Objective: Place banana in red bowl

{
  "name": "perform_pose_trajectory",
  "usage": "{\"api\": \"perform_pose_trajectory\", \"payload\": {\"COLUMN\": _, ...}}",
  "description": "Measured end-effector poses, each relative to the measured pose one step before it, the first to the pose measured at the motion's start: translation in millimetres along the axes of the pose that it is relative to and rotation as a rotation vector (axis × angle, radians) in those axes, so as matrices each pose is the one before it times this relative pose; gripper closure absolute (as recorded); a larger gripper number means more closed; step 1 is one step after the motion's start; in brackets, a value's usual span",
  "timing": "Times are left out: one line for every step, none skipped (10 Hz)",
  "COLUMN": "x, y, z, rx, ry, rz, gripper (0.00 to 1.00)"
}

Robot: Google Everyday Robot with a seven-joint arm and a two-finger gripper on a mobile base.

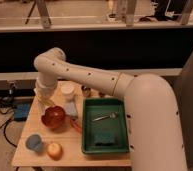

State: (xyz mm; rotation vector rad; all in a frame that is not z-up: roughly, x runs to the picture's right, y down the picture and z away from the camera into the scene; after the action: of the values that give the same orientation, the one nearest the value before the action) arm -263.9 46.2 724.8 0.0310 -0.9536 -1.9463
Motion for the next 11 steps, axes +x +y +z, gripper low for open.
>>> {"api": "perform_pose_trajectory", "payload": {"x": -2.89, "y": 3.96, "z": -3.83, "rx": -0.00160, "ry": 0.00343, "rz": 0.00677, "gripper": 0.95}}
{"api": "perform_pose_trajectory", "payload": {"x": -5.54, "y": 7.45, "z": -8.00, "rx": 0.00416, "ry": 0.00733, "rz": 0.01747, "gripper": 0.92}}
{"api": "perform_pose_trajectory", "payload": {"x": -5.22, "y": 4.46, "z": -0.64, "rx": 0.00937, "ry": -0.00059, "rz": 0.01095, "gripper": 0.94}}
{"api": "perform_pose_trajectory", "payload": {"x": -4.02, "y": 1.55, "z": 6.95, "rx": 0.01360, "ry": 0.00069, "rz": 0.00568, "gripper": 1.00}}
{"api": "perform_pose_trajectory", "payload": {"x": -5.05, "y": 0.90, "z": 12.06, "rx": 0.01254, "ry": -0.00190, "rz": 0.00613, "gripper": 1.00}}
{"api": "perform_pose_trajectory", "payload": {"x": -4.69, "y": 3.48, "z": 7.95, "rx": 0.00631, "ry": 0.00025, "rz": 0.00728, "gripper": 1.00}}
{"api": "perform_pose_trajectory", "payload": {"x": -3.87, "y": 4.50, "z": 5.91, "rx": 0.00897, "ry": 0.00055, "rz": 0.00938, "gripper": 1.00}}
{"api": "perform_pose_trajectory", "payload": {"x": -3.90, "y": 5.31, "z": 0.28, "rx": 0.00944, "ry": -0.00073, "rz": 0.01470, "gripper": 1.00}}
{"api": "perform_pose_trajectory", "payload": {"x": -1.68, "y": 2.70, "z": -2.37, "rx": 0.00355, "ry": -0.00224, "rz": 0.00794, "gripper": 1.00}}
{"api": "perform_pose_trajectory", "payload": {"x": -1.57, "y": -0.93, "z": 0.41, "rx": -0.00020, "ry": -0.00675, "rz": -0.00549, "gripper": 1.00}}
{"api": "perform_pose_trajectory", "payload": {"x": -0.46, "y": -2.51, "z": 5.08, "rx": 0.00046, "ry": -0.00677, "rz": -0.00648, "gripper": 1.00}}
